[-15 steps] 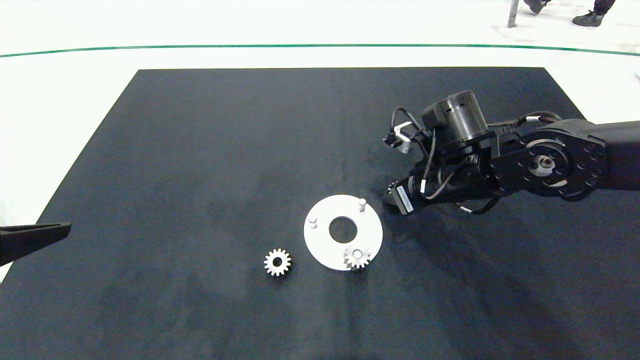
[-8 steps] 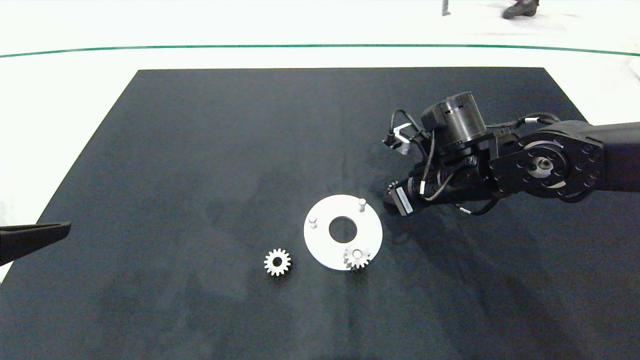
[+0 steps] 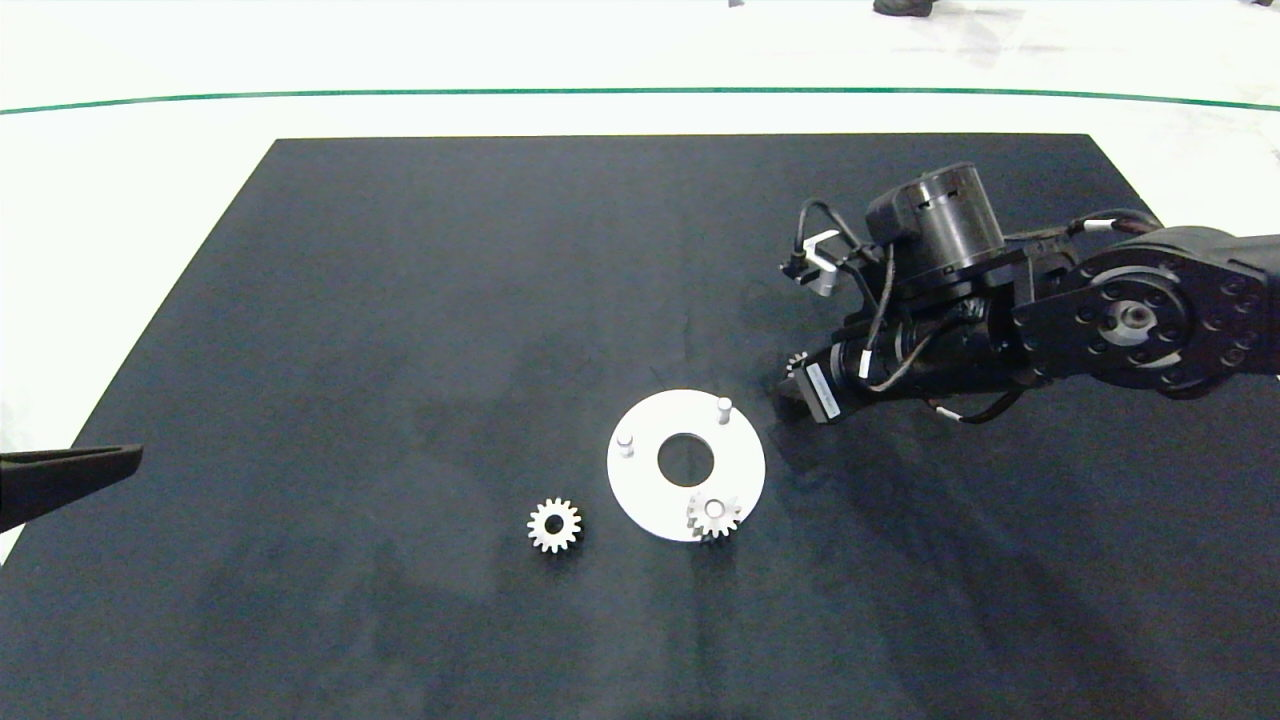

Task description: Install three planetary gears onto the carrier pins

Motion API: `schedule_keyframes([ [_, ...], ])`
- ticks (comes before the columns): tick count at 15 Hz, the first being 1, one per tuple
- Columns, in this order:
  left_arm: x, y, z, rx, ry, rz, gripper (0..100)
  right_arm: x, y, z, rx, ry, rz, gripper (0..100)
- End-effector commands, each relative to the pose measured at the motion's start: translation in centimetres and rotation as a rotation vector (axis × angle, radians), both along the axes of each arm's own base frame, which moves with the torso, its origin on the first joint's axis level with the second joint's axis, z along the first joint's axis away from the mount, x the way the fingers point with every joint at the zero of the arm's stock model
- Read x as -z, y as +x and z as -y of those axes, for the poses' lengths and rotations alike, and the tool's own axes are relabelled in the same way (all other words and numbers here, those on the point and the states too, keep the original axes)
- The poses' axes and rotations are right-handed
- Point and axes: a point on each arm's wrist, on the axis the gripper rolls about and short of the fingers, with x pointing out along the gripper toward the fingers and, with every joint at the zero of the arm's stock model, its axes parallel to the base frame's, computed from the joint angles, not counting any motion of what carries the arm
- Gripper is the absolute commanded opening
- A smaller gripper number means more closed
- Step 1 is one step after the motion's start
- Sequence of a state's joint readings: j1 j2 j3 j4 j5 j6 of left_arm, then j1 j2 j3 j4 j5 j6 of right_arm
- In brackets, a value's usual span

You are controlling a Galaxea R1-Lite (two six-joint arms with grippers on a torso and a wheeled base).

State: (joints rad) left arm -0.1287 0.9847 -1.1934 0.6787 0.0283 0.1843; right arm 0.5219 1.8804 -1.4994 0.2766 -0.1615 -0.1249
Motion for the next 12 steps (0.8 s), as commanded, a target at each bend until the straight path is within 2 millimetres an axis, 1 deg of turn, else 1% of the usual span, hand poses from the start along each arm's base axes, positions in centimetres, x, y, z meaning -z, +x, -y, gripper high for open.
schedule_keyframes([
  [1, 0.0, 0.0, 0.0, 0.000, 0.002, -0.004, 100, -3.2, -2.7, -0.5, -0.054, 0.042, 0.079, 22],
  [3, 0.0, 0.0, 0.0, 0.000, 0.002, -0.004, 100, -3.7, -3.8, -1.4, -0.096, 0.049, 0.089, 22],
  [6, 0.0, 0.0, 0.0, 0.002, 0.002, -0.004, 100, -3.5, -4.4, -3.2, -0.144, 0.042, 0.083, 22],
  [8, 0.0, 0.0, 0.1, 0.008, 0.003, -0.004, 100, -3.0, -4.0, -4.4, -0.163, 0.017, 0.046, 22],
  [9, 0.0, 0.0, 0.1, 0.009, 0.003, -0.004, 100, -2.8, -3.5, -4.8, -0.163, 0.011, 0.037, 22],
  [12, 0.0, 0.0, 0.1, 0.009, 0.003, -0.004, 100, -1.7, -2.7, -5.5, -0.161, -0.008, 0.015, 22],
])
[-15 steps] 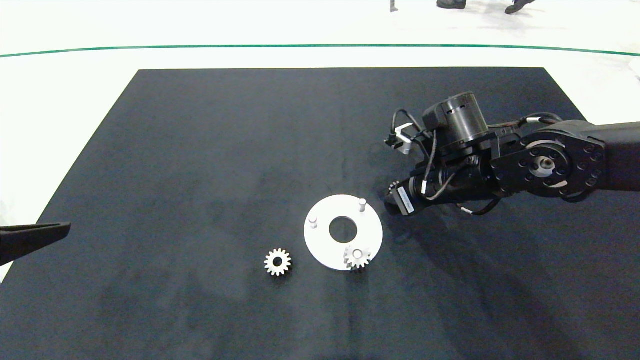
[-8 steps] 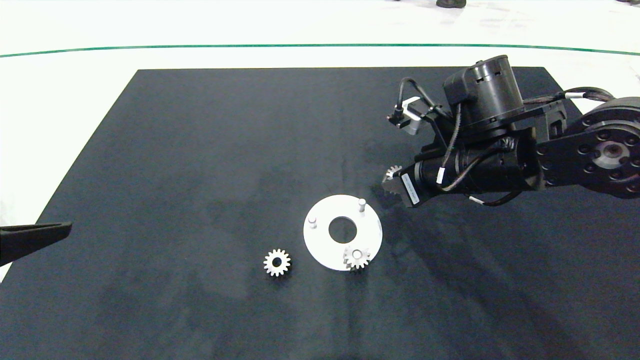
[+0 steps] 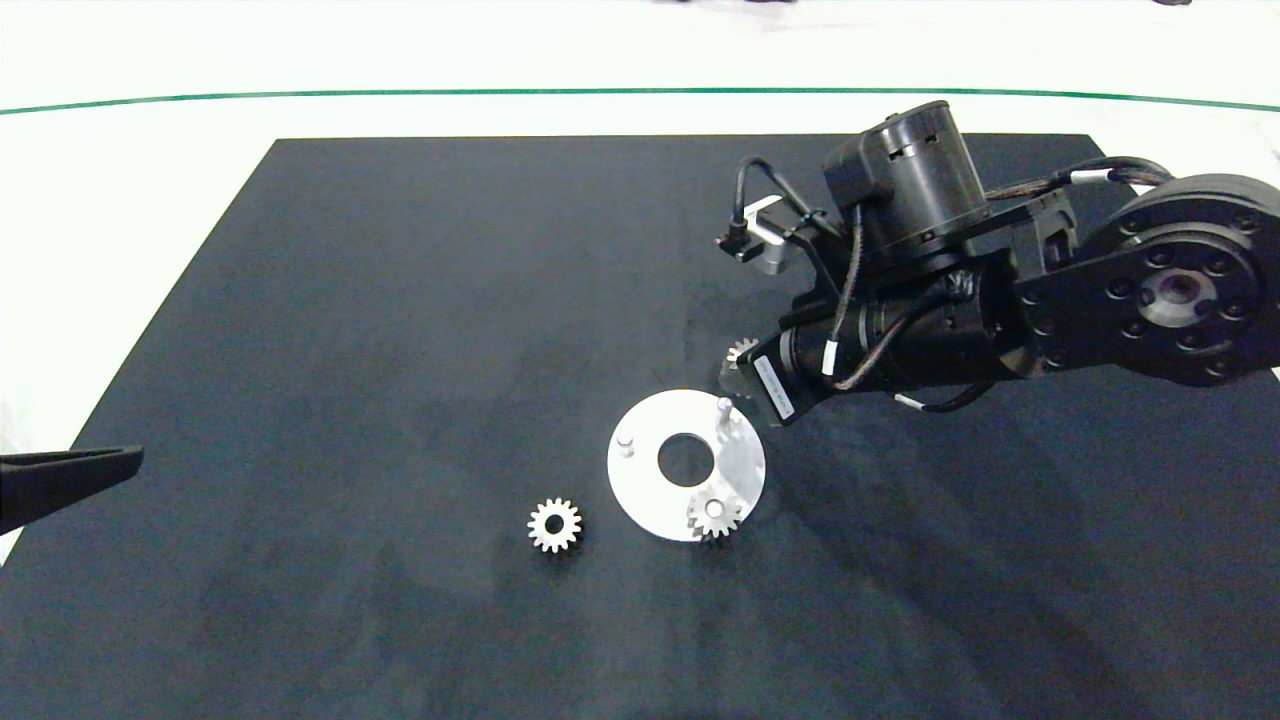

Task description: Install three planetary gears onto the carrier pins

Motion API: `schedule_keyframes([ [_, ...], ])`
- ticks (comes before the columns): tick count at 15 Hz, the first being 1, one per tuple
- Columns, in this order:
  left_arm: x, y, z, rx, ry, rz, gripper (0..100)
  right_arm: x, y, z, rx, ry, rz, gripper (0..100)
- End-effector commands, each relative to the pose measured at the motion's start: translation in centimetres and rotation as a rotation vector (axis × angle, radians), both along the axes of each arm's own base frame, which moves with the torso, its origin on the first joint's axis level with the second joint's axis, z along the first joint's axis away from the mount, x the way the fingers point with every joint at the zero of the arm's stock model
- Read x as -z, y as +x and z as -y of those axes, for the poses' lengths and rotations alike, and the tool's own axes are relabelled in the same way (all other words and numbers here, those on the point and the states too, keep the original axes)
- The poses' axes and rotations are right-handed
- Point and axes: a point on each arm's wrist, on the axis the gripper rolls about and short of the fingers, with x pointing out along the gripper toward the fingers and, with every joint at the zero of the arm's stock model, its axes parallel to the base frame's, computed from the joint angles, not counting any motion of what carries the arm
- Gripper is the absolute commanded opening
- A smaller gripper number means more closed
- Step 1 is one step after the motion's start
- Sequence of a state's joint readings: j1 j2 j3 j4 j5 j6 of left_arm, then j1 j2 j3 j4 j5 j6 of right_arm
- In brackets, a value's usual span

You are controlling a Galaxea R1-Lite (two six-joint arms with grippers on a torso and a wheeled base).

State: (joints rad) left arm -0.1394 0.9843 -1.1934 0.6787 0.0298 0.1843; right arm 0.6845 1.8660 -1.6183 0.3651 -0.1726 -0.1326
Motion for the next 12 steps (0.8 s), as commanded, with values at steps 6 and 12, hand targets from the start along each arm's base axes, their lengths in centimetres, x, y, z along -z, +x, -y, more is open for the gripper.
schedule_keyframes([
  [6, 0.0, 0.0, 0.0, 0.000, 0.002, -0.004, 100, 2.2, 0.9, -1.2, -0.006, -0.039, -0.050, 22],
  [12, 0.0, 0.0, 0.0, 0.000, 0.002, -0.004, 100, 2.7, 1.0, -1.3, -0.006, -0.048, -0.060, 22],
])
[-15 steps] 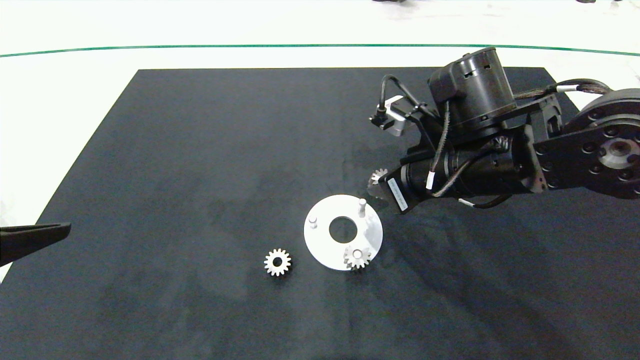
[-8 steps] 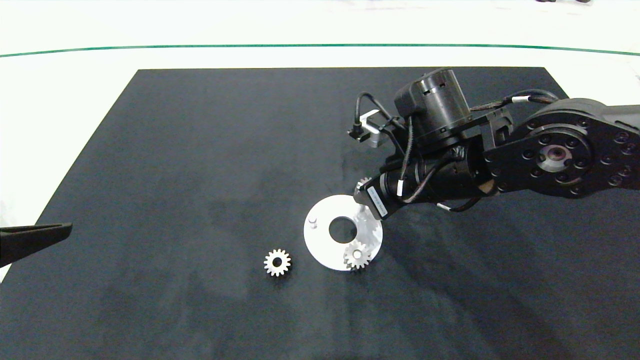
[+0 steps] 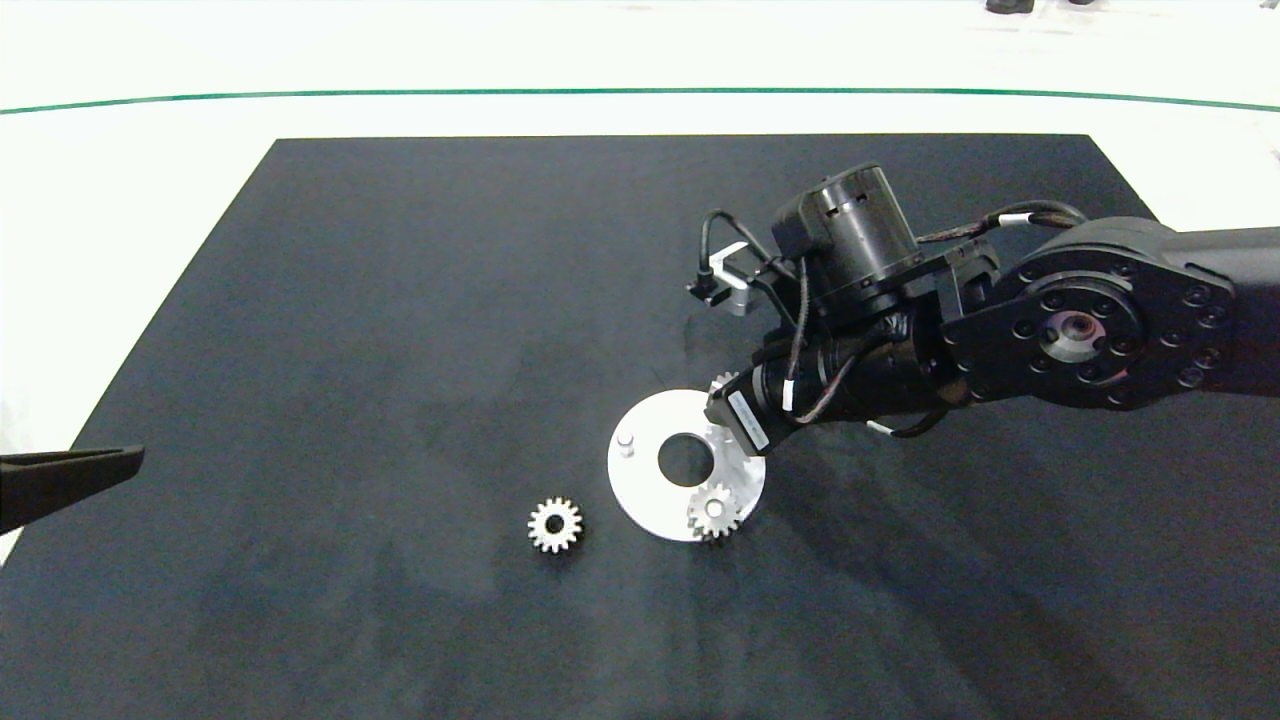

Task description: Install three planetary gears onto the carrier pins

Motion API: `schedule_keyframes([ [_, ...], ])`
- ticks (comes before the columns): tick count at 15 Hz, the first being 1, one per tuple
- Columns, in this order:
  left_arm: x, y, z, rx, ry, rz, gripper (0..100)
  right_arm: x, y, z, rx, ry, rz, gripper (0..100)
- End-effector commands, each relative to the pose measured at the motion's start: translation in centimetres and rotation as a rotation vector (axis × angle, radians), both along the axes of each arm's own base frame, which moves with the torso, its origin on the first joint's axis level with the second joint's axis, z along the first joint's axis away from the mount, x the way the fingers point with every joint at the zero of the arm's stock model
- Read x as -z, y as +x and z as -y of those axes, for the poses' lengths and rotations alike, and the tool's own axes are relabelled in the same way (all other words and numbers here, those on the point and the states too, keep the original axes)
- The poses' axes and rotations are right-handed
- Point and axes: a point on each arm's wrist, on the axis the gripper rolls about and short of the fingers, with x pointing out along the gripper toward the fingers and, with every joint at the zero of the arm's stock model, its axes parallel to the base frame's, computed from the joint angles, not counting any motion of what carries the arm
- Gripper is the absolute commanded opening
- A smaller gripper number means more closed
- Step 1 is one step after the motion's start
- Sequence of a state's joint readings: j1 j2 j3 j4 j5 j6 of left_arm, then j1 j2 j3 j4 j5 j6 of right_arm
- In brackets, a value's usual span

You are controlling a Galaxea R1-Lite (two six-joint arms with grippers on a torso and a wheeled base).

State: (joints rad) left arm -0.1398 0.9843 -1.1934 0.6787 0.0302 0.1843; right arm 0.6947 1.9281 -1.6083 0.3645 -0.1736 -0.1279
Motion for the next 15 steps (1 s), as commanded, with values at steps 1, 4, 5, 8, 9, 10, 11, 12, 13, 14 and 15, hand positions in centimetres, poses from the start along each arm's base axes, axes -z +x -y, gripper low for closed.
schedule_keyframes([
  [1, 0.04, 0.00, 0.00, 0.000, 0.002, -0.004, 100, 0.15, 0.08, 0.00, 0.003, -0.004, -0.004, 22],
  [4, 0.04, 0.00, 0.00, 0.000, 0.002, -0.004, 100, 0.15, 0.08, 0.00, 0.003, -0.004, -0.004, 22],
  [5, 0.04, 0.00, 0.00, 0.000, 0.002, -0.004, 100, 0.10, 0.09, -0.01, 0.003, -0.002, -0.002, 22],
  [8, 0.04, 0.00, 0.00, 0.000, 0.002, -0.004, 100, 0.08, 0.11, -0.02, 0.004, 0.001, 0.000, 22],
  [9, 0.04, 0.00, 0.00, 0.000, 0.002, -0.004, 100, 0.08, 0.11, -0.02, 0.003, 0.000, 0.000, 22],
  [10, 0.04, 0.00, 0.00, 0.000, 0.002, -0.004, 100, 0.08, 0.11, -0.02, 0.004, 0.001, 0.000, 22],
  [11, 0.04, 0.00, 0.00, 0.000, 0.002, -0.004, 100, 0.02, 0.11, 0.05, 0.005, 0.002, 0.001, 22],
  [12, 0.04, 0.00, 0.00, 0.000, 0.002, -0.004, 100, 0.02, 0.15, 0.09, 0.007, 0.002, 0.001, 22],
  [13, 0.04, 0.00, 0.00, 0.000, 0.002, -0.004, 100, 0.01, 0.19, 0.13, 0.008, 0.003, 0.002, 22],
  [14, 0.05, -0.01, 0.01, 0.002, 0.002, -0.006, 100, -0.05, 0.21, 0.12, 0.008, 0.005, 0.005, 22],
  [15, 0.04, 0.00, 0.01, 0.002, 0.002, -0.004, 100, -0.01, 0.28, 0.13, 0.009, 0.008, 0.005, 22],
])
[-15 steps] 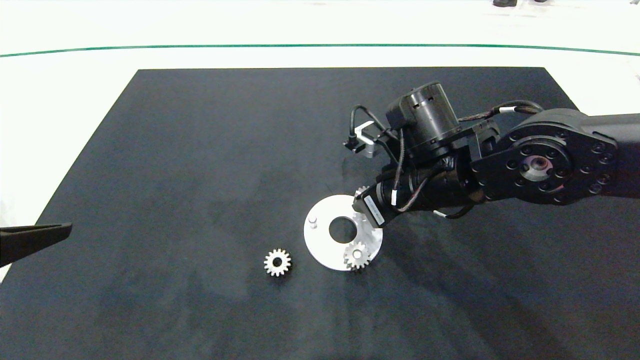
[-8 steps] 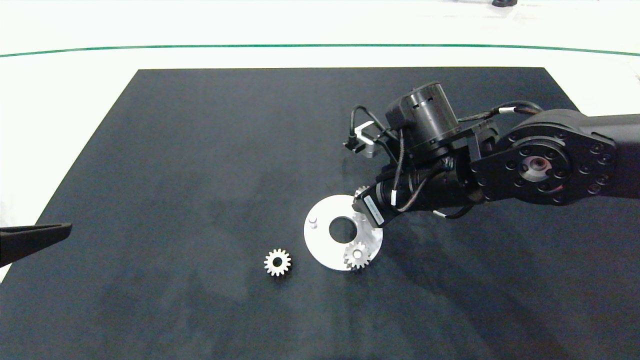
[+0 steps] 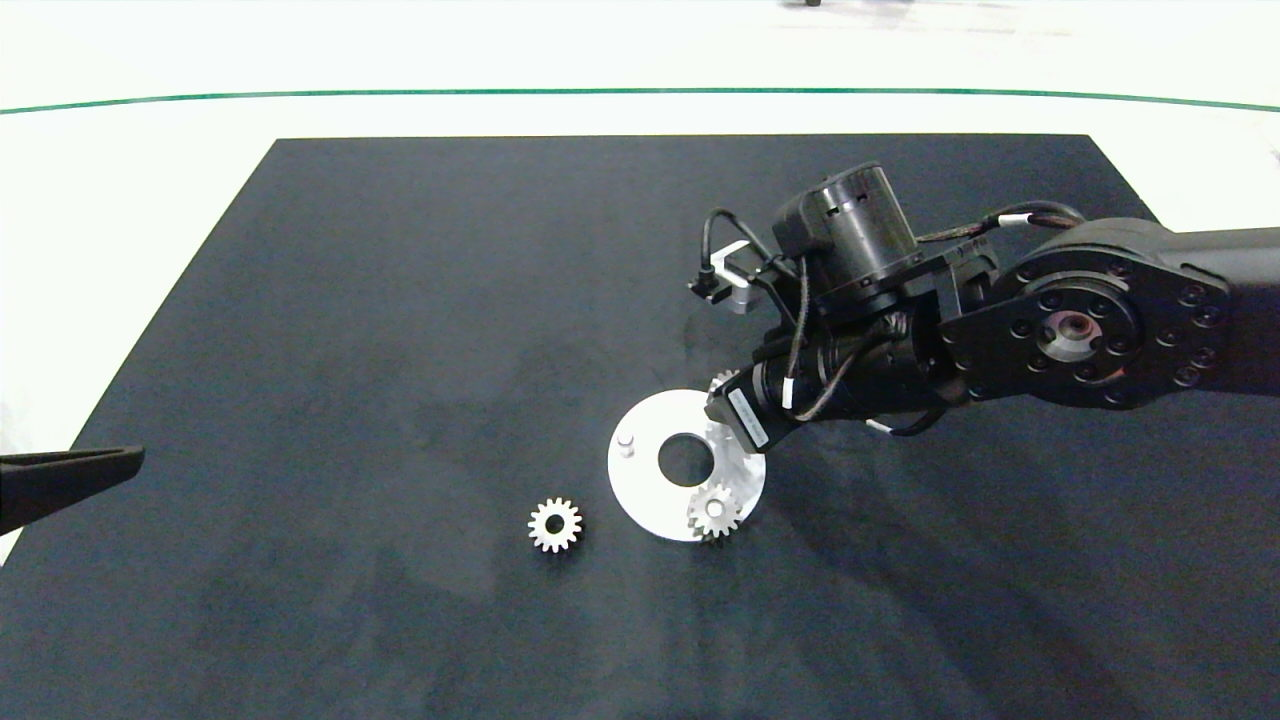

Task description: Install three planetary gears onto the carrier pins

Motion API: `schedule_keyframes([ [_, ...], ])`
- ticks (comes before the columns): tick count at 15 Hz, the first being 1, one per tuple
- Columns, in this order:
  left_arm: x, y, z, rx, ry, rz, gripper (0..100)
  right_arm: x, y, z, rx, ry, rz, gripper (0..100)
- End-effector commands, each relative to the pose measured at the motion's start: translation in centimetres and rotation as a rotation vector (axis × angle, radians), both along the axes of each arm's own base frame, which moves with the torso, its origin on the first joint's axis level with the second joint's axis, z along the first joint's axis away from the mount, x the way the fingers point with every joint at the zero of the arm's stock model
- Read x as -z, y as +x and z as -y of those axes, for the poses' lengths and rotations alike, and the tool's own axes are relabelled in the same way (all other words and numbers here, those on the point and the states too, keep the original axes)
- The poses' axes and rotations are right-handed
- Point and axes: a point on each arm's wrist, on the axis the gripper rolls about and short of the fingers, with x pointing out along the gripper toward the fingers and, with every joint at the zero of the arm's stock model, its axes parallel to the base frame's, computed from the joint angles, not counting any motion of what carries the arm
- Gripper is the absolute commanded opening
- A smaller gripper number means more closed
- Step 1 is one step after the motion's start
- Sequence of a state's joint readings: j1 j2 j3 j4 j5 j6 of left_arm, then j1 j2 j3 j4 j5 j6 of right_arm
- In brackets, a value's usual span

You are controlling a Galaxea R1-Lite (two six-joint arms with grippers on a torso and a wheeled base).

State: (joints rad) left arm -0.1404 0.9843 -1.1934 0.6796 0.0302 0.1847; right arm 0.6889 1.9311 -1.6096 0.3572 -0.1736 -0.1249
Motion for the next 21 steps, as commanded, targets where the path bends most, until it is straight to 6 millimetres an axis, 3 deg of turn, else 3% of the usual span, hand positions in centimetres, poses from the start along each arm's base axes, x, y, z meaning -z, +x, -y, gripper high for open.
schedule_keyframes([
  [1, 0.03, 0.00, 0.00, 0.001, 0.002, -0.003, 100, -0.03, 0.05, 0.04, 0.002, 0.002, 0.001, 22],
  [21, -0.05, -0.40, 0.02, 0.010, 0.000, 0.007, 100, 0.52, -0.02, -0.08, 0.025, 0.004, -0.007, 22],
])
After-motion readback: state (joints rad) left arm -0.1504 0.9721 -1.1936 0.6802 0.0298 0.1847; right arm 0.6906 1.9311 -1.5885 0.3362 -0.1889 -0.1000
